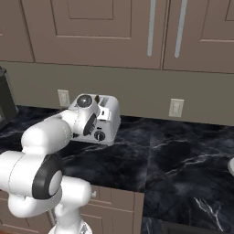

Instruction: Start the toaster. Once the lever pops up, take the bread to the plate on the dining counter.

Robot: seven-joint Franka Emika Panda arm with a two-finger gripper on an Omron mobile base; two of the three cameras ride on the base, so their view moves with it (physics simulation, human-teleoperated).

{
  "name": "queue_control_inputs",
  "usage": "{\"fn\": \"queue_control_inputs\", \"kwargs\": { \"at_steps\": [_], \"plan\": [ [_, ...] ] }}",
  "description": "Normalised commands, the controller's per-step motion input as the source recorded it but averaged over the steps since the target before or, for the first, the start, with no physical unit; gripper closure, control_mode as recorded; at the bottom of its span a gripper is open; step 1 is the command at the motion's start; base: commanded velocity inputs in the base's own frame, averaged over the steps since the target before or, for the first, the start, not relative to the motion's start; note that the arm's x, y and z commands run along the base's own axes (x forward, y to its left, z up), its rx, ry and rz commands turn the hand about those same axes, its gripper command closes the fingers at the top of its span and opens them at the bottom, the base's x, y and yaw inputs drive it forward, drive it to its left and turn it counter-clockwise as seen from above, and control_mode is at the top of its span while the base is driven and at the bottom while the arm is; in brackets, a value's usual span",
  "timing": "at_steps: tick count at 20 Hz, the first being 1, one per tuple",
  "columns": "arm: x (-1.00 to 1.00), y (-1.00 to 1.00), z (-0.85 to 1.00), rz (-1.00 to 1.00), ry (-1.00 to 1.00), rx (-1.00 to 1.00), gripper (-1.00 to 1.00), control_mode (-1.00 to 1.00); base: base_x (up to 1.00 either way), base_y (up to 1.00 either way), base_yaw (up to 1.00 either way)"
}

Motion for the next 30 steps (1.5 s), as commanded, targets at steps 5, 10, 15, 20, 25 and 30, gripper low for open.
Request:
{"fn": "queue_control_inputs", "kwargs": {
  "at_steps": [5, 10, 15, 20, 25, 30],
  "plan": [
    [0.00, 0.00, 0.00, 0.00, 0.00, 0.00, -1.00, -1.00, 0.00, 0.00, 0.00],
    [0.00, 0.00, -0.01, 0.00, 0.00, 0.00, -1.00, -1.00, 0.00, 0.00, 0.00],
    [0.00, 0.00, -0.07, 0.00, 0.00, 0.00, -1.00, -1.00, 0.00, 0.00, 0.00],
    [0.00, 0.00, -0.10, 0.00, 0.00, 0.00, -1.00, -1.00, 0.00, 0.00, 0.00],
    [0.00, 0.00, -0.09, 0.00, 0.00, 0.00, -1.00, -1.00, 0.00, 0.00, 0.00],
    [0.00, 0.00, -0.07, 0.00, 0.01, 0.00, -1.00, -1.00, 0.00, 0.00, 0.00]
  ]
}}
